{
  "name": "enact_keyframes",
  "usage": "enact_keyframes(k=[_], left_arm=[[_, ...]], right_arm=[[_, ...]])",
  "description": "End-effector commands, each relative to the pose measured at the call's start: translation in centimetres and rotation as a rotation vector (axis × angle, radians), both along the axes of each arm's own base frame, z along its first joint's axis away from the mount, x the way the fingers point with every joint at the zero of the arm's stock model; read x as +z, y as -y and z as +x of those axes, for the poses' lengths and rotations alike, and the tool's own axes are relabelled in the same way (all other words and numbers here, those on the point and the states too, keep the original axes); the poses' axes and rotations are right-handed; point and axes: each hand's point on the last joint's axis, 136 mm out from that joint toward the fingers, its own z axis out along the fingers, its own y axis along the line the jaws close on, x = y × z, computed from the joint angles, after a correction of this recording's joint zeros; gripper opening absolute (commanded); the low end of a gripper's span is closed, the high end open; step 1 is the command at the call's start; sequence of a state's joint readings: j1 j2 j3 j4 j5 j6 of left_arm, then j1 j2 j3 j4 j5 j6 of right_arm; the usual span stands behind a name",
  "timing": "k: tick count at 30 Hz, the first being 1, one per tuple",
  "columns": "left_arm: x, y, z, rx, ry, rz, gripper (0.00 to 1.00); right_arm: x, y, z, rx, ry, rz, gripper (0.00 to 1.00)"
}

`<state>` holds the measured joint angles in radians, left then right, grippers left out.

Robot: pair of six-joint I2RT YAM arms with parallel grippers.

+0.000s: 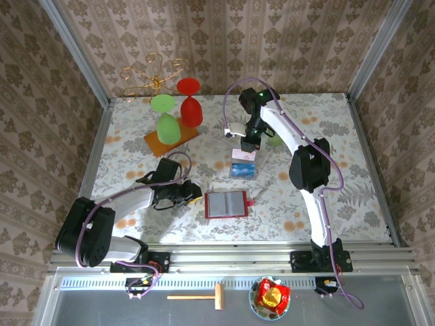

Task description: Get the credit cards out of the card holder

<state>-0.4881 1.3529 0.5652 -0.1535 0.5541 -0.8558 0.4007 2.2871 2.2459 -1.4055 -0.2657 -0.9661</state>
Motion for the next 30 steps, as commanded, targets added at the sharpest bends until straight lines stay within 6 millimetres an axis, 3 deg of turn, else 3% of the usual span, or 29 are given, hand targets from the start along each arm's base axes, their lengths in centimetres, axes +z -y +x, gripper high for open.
enact_keyframes(k=[1, 17, 22, 26, 30], left_arm=[[-0.3, -0.1, 0.0, -0.003, -0.01, 0.001, 0.22], [-0.5, 0.1, 0.2, -0.004, -0.02, 0.0, 0.22], [-0.4, 0.1, 0.3, -0.006, -0.018, 0.003, 0.22], [-0.2, 0.3, 0.5, -0.009, -0.014, -0.001, 0.22], [0.2, 0.4, 0.7, -0.011, -0.005, -0.007, 0.22]], right_arm=[[-1.1, 0.7, -0.1, 0.017, -0.033, -0.036, 0.0], [-4.7, 0.2, -2.2, 0.019, -0.204, -0.018, 0.0], [-5.8, 0.3, -2.2, -0.003, -0.229, -0.034, 0.07], [-5.4, 0.6, -1.7, -0.034, -0.209, -0.043, 0.13], [-3.6, 1.3, -1.0, -0.067, -0.146, -0.059, 0.18]])
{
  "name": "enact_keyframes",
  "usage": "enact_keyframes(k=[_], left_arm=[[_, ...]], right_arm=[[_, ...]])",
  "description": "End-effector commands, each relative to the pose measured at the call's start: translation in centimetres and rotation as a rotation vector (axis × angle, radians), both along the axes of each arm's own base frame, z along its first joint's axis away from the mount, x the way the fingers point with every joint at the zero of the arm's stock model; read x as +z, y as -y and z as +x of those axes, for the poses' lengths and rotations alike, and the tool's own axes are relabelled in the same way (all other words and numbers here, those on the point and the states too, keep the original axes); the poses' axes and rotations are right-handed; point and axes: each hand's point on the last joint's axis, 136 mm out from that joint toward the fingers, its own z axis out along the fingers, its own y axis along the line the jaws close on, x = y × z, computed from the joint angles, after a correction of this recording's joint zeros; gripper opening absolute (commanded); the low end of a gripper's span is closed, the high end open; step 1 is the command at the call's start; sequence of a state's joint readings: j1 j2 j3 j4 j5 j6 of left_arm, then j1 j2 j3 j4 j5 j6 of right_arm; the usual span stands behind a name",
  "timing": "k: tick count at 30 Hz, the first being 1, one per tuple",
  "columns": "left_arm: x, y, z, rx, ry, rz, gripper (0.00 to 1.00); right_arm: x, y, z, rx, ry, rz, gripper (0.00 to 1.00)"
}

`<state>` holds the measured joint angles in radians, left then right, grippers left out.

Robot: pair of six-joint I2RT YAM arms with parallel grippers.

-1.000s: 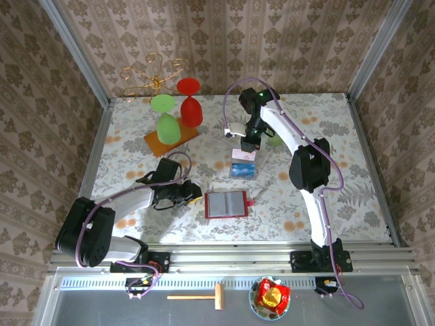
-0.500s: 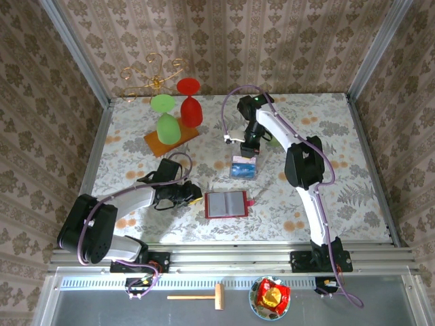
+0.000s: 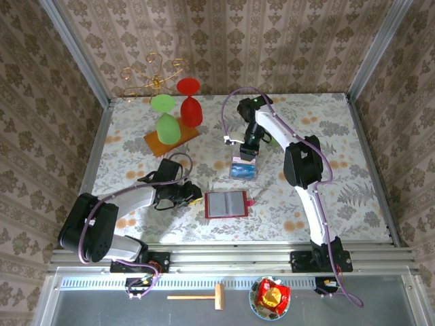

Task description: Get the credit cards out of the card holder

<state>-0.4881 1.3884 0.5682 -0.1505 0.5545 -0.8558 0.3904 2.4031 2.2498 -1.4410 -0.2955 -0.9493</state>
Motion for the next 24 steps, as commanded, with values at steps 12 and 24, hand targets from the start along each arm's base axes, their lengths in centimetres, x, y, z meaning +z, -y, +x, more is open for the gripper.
enact_keyframes(k=[12, 24], left_arm=[[2.1, 0.7, 0.8, -0.033, 0.055, -0.035, 0.22], [2.0, 2.2, 0.9, -0.058, 0.074, -0.049, 0.22]], right_arm=[[6.7, 1.9, 0.3, -0.194, 0.198, -0.01, 0.25], [7.2, -1.6, -1.8, -0.64, 0.294, 0.217, 0.27]])
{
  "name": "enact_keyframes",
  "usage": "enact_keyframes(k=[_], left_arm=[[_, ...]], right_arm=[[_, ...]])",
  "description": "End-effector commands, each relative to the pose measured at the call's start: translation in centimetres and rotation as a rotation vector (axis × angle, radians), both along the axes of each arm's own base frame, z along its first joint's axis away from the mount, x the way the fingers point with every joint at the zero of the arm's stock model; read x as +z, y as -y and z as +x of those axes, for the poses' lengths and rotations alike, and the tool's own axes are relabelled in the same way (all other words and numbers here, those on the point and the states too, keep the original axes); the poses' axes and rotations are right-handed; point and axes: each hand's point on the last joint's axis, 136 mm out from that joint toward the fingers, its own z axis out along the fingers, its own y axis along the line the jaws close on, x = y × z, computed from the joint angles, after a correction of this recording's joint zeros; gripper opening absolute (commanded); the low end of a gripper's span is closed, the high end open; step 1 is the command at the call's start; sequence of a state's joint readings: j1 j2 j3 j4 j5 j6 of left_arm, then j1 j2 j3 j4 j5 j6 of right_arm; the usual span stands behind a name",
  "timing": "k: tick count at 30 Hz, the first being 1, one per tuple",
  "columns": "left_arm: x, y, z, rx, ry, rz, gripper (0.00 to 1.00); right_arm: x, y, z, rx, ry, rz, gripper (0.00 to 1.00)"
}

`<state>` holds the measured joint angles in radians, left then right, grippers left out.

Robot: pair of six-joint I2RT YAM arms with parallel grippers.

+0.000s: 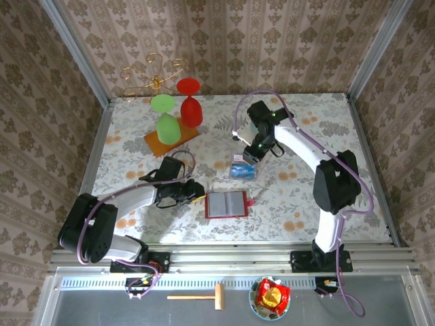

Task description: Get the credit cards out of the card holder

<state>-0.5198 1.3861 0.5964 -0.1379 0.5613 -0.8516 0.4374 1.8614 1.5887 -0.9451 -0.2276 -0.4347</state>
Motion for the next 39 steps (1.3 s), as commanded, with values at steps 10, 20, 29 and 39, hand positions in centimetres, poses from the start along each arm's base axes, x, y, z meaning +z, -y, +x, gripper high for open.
enact_keyframes(k=[10, 20, 29, 39], left_arm=[[-0.5, 1.5, 0.0, -0.048, 0.018, -0.017, 0.21], [-2.3, 1.6, -1.3, -0.071, -0.017, 0.014, 0.16], [-3.1, 1.1, -2.5, -0.08, -0.034, 0.043, 0.1], [-3.1, 0.6, -2.7, -0.063, -0.019, 0.07, 0.08]], right_arm=[[0.5, -4.7, -3.0, -0.608, -0.005, 0.362, 0.22], [-1.3, -7.7, -7.6, -0.712, -0.161, 0.387, 0.14], [-3.2, -8.1, -9.4, -0.743, -0.217, 0.366, 0.12], [-4.1, -8.6, -10.5, -0.753, -0.248, 0.371, 0.15]])
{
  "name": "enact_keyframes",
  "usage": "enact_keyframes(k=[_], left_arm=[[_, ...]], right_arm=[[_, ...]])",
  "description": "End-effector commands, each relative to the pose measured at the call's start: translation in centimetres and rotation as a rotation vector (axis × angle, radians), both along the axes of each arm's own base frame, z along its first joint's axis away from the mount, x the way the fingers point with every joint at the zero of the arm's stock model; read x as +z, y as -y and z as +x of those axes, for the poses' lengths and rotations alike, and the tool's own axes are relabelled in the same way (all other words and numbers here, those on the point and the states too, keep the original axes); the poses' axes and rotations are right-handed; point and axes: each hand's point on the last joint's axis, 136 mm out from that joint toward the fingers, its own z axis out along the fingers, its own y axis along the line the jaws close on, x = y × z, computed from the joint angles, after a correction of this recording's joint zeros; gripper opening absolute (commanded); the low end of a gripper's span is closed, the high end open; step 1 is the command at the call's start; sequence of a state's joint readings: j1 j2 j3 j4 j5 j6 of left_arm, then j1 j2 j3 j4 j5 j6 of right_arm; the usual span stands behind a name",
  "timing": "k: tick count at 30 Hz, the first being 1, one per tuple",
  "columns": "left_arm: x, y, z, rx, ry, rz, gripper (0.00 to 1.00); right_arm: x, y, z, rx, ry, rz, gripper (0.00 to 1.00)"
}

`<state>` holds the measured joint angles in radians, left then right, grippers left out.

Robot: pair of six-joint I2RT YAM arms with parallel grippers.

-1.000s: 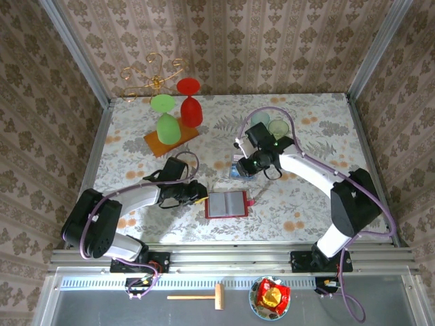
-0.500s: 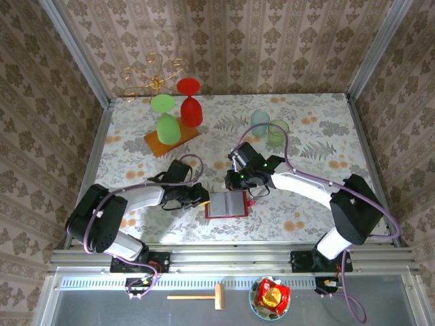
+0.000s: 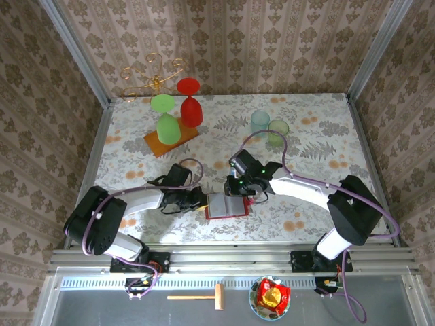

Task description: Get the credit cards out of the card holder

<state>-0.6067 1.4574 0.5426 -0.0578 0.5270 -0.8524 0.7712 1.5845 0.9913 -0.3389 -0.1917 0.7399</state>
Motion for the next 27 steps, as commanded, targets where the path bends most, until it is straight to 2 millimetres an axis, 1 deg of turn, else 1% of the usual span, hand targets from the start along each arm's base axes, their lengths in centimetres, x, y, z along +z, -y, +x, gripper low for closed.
enact_keyframes(k=[1, 7, 10, 18, 27], left_arm=[[-0.1, -0.4, -0.4, 0.007, 0.003, 0.023, 0.08], [-0.2, -0.6, -0.4, 0.002, 0.003, 0.039, 0.08], [-0.5, -0.5, -0.4, -0.003, -0.005, 0.045, 0.08], [-0.7, -0.6, -0.3, 0.005, -0.005, 0.051, 0.08], [-0.8, -0.6, -0.2, 0.006, -0.006, 0.056, 0.08]], right_arm=[[0.0, -0.3, -0.5, -0.022, -0.019, 0.035, 0.15], [-0.7, -1.6, -0.7, -0.024, -0.082, 0.08, 0.15], [-1.2, -2.0, -1.0, -0.033, -0.113, 0.107, 0.18], [-2.4, -2.9, -1.6, -0.026, -0.182, 0.141, 0.24], [-3.8, -3.4, -1.8, -0.024, -0.233, 0.131, 0.27]])
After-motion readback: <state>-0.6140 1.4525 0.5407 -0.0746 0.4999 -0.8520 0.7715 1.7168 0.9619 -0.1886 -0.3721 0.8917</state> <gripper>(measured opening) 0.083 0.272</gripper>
